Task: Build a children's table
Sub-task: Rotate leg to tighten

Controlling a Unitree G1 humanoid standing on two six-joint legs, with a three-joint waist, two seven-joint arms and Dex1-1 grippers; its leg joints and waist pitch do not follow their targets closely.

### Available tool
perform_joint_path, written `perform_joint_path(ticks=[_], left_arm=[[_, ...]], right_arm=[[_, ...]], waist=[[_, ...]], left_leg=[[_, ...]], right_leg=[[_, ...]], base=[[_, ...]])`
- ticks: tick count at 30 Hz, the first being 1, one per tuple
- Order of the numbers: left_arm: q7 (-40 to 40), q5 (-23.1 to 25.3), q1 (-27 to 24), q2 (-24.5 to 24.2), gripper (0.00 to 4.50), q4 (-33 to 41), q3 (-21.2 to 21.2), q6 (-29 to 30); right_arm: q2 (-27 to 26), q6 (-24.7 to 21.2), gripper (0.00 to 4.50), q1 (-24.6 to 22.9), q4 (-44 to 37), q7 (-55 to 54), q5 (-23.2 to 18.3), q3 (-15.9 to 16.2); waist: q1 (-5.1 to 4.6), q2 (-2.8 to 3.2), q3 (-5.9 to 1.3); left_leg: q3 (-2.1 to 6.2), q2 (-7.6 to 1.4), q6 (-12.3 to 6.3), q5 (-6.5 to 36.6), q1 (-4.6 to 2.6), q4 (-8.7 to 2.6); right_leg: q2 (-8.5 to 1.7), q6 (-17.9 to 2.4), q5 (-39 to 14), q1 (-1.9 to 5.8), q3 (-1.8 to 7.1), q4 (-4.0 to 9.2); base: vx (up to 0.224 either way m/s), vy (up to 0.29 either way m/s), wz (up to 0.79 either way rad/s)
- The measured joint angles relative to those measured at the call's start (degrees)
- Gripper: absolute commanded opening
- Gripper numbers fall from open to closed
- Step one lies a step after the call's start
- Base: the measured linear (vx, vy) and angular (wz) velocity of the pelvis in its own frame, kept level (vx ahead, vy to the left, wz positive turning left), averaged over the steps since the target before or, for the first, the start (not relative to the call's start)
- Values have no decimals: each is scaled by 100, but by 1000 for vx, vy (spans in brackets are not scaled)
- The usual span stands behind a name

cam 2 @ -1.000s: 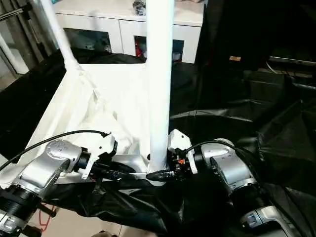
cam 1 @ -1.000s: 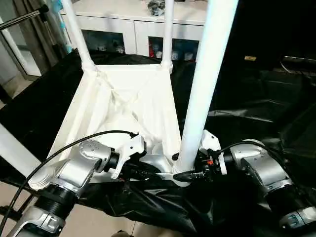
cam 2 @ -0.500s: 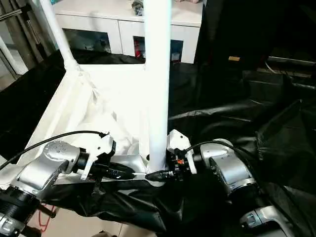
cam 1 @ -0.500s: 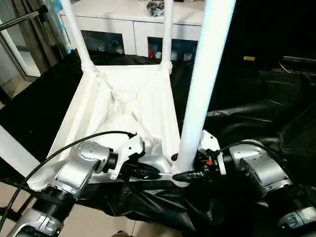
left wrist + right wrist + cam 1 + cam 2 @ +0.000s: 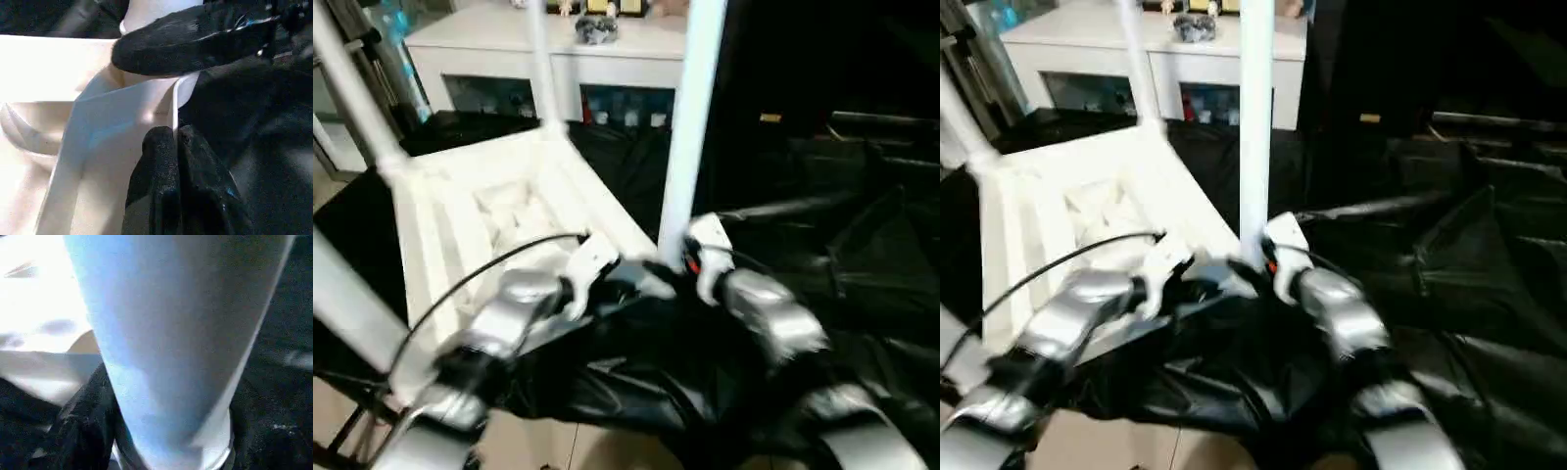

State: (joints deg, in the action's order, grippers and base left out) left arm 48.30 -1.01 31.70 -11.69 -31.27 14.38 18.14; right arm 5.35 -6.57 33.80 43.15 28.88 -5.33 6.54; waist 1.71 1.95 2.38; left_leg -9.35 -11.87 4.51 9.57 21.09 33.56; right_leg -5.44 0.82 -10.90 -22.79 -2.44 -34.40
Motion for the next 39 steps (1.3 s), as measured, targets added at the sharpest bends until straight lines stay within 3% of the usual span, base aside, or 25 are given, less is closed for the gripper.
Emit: perform_joint_path(ticks=[1, 3, 4, 8, 18, 24, 32, 39], left_arm=[[4, 9, 3, 0, 0, -2, 4, -30], [29, 17, 12, -1, 0, -1, 28, -66], [97, 16, 12, -15, 0, 9, 69, -101], [481, -37, -68, -187, 0, 154, 155, -246], [2074, -373, -313, -858, 0, 618, 357, -608], [2849, -440, -368, -1241, 0, 861, 536, -557], [3039, -480, -380, -1280, 0, 859, 576, -475], [3072, -487, -386, -1236, 0, 850, 572, -465]], right_arm=[[0, 100, 321, -9, 30, 21, 8, -12], [1, 124, 321, -12, 33, 55, 75, -28], [35, 107, 353, -13, 21, 170, 56, -51], [308, 94, 374, -125, -223, 936, -52, 62], [1723, 41, 374, -684, -1535, 3806, -367, 730], [1913, -89, 374, -735, -1853, 4582, -477, 988], [1943, -230, 296, -847, -2056, 4768, -529, 1087], [1921, -328, 271, -990, -2223, 4648, -560, 1035]], waist=[[3, 7, 2], [14, 8, 3], [26, 7, 3], [75, 6, 3], [375, 3, 2], [376, -3, 3], [345, 4, 4], [346, 5, 4]], left_leg=[[2, 0, 0, 0, 3, -17], [2, 0, -1, 0, 11, -31], [-4, 1, -1, -1, 12, -29], [-30, 0, -2, -1, 21, -23], [-50, -22, -4, -4, 71, -35], [-58, -22, -20, 10, 107, 4], [-58, -21, -15, 8, 97, 7], [-54, -20, -14, 8, 95, 7]], right_leg=[[1, 0, 0, -1, -7, 33], [0, -2, 1, -5, 2, 51], [0, -10, 6, -3, 17, 49], [-2, -72, 55, -5, 24, 41], [8, -15, 82, -33, 4, 21], [-2, -19, 78, -48, 13, 23], [-5, -25, 87, -37, 26, 8], [-2, -25, 86, -37, 21, 1]], base=[[0, 0, 0], [0, 0, 0], [0, 0, 0], [0, 0, 0], [34, -9, 3], [0, 0, 0], [0, 0, 0], [0, 0, 0]])
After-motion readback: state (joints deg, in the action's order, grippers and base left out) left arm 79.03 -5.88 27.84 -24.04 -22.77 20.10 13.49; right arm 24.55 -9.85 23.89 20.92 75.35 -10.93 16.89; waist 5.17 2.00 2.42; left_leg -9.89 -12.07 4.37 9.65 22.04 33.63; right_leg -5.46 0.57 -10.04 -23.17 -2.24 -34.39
